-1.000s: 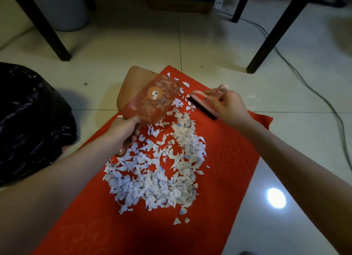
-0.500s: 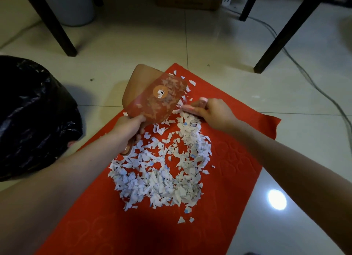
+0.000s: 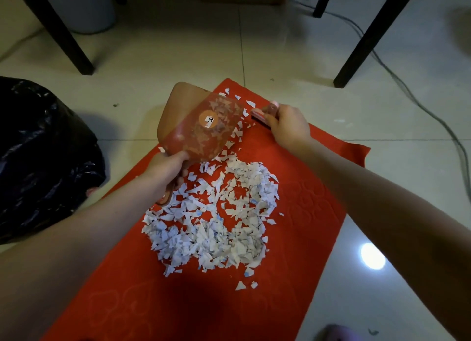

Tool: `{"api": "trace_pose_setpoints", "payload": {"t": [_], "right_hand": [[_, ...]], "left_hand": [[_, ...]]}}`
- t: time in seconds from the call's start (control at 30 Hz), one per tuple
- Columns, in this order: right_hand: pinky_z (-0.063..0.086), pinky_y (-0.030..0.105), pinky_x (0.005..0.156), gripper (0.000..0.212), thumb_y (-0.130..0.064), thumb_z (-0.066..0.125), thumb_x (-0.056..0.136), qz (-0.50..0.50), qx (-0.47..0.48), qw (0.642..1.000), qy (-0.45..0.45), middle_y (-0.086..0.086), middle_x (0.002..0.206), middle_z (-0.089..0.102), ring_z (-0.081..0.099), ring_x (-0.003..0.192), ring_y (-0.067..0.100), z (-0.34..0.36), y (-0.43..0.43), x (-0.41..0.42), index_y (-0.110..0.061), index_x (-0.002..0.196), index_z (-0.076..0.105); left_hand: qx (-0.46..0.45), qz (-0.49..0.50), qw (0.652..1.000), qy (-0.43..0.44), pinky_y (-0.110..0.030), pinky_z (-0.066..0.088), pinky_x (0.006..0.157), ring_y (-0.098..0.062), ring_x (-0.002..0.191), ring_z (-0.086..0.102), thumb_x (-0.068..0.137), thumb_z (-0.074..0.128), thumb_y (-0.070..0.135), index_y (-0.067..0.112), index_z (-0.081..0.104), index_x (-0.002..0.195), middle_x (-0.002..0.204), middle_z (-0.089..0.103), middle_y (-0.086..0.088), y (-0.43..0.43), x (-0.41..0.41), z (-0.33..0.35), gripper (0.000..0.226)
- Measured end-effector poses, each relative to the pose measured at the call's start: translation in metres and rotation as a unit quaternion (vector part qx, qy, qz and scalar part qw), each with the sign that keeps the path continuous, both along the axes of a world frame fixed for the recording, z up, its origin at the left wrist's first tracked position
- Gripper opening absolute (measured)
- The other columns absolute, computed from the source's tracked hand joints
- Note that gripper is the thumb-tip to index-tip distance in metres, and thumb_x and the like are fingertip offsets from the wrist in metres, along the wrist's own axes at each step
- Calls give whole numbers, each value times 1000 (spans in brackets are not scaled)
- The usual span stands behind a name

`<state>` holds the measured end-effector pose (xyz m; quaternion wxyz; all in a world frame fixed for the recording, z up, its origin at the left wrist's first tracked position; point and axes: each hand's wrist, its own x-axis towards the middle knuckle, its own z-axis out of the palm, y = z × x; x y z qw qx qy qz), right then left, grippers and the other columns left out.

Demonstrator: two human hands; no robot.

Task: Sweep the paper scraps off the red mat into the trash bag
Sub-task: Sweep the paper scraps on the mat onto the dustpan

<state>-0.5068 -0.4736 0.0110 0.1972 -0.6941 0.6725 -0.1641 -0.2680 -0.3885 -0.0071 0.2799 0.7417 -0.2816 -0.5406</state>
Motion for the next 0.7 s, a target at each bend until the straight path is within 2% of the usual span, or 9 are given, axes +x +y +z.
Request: {"api": "trace_pose_setpoints", "payload": {"t": [0.1, 0.17, 0.23, 0.33, 0.43, 0.53, 0.6, 0.7], "right_hand": [[37, 28, 52, 26, -49, 43, 96, 71, 13, 997, 30, -3, 84, 62, 56, 67, 15, -9, 5, 4, -32, 89, 61], [45, 30, 50, 28, -50, 42, 96, 144, 35, 988, 39, -5, 88, 69, 60, 65, 13, -10, 24, 2, -33, 97, 65], [55, 36, 61, 24, -35, 45, 98, 176, 54, 983, -6, -2, 93, 70, 65, 71, 16, -3, 46, -4, -29, 111, 64], [56, 46, 72, 25, -22, 50, 96, 129, 23, 988, -80, -1, 98, 69, 66, 81, 26, 10, 67, -23, -24, 117, 63], [54, 49, 77, 27, -24, 49, 97, 85, -6, 994, -65, -1, 104, 68, 64, 87, 26, 13, 64, -39, -26, 119, 63], [54, 43, 77, 28, -26, 47, 97, 34, -3, 999, -37, 3, 104, 69, 64, 86, 24, 1, 53, -42, -24, 121, 63], [54, 36, 71, 28, -28, 46, 98, 13, 7, 1000, -21, 4, 102, 70, 63, 81, 20, -8, 49, -38, -23, 119, 63], [43, 28, 51, 31, -35, 46, 97, 44, 37, 998, -5, 8, 83, 69, 56, 59, 15, -11, 58, -24, -17, 113, 64]], "left_hand": [[5, -1, 1000, 4, -17, 32, 38, -14, 39, 36, 92, 53, 23, 8, 53, 85, 60, 47, -6, 0, 0, -4, 17], [5, -3, 1000, 8, -17, 32, 37, -13, 38, 36, 92, 53, 23, 8, 53, 85, 59, 47, -5, -1, 1, -5, 17], [-1, -2, 1000, 13, -19, 32, 37, -14, 39, 36, 92, 53, 23, 7, 53, 85, 59, 47, -6, -1, 3, -4, 17], [-7, -4, 1000, 9, -20, 32, 38, -16, 41, 36, 91, 53, 22, 6, 53, 85, 59, 46, -6, 1, 4, -2, 17], [-4, -4, 1000, 5, -20, 33, 39, -16, 43, 37, 91, 54, 23, 7, 54, 88, 59, 47, -6, 2, 3, 2, 16], [-3, -7, 1000, 4, -18, 33, 37, -14, 41, 37, 92, 53, 23, 7, 54, 88, 59, 46, -5, 2, -1, 3, 16], [-2, -5, 1000, 5, -17, 32, 36, -14, 38, 36, 93, 52, 23, 7, 54, 87, 59, 46, -6, 1, -4, 2, 17], [3, -8, 1000, 2, -16, 32, 35, -15, 41, 36, 93, 52, 23, 6, 53, 86, 60, 47, -6, 1, -10, 1, 19]]}}
